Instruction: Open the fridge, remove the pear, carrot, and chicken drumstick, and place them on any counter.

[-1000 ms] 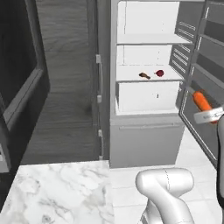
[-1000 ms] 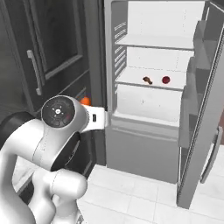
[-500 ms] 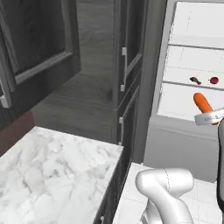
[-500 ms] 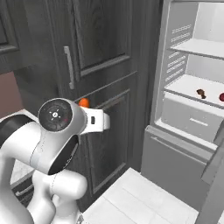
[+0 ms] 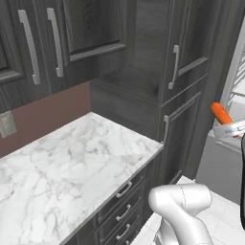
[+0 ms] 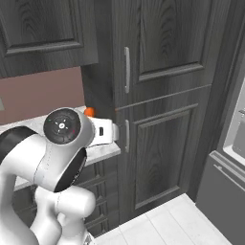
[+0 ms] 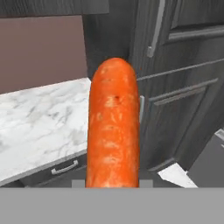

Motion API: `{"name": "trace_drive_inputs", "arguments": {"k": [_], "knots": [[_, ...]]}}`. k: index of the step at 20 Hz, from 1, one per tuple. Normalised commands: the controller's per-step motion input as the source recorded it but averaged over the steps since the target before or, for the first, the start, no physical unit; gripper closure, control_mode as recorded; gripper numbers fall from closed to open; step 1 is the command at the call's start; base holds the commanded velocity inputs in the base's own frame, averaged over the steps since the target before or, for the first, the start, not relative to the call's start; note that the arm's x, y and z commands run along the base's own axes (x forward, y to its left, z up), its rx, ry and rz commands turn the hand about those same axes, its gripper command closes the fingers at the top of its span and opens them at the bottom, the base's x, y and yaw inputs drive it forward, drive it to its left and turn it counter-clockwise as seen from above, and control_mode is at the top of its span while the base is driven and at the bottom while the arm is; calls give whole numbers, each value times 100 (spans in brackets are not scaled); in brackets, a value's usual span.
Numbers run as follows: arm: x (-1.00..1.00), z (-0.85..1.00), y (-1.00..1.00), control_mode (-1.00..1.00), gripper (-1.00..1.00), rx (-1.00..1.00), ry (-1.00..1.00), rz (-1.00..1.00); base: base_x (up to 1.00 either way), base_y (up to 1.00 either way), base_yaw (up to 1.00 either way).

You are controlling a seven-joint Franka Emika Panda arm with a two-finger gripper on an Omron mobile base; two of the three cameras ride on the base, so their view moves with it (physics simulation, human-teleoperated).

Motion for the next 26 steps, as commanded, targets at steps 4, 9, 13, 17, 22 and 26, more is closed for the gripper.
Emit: {"name": "trace_drive_inputs", "arguments": {"k": [4,9,13,17,22,26], "knots": [[-80,-33,100,-100,100,-23,-24,28,0,0,0],[16,-34,100,-100,100,-22,-7,19,0,0,0],[92,-52,100,-100,100,-21,5,11,0,0,0],[100,-85,100,-100,100,-15,13,3,0,0,0],[100,-100,65,-100,100,-2,4,0,0,0,0],[100,-95,48,-100,100,0,0,0,0,0,0]]}}
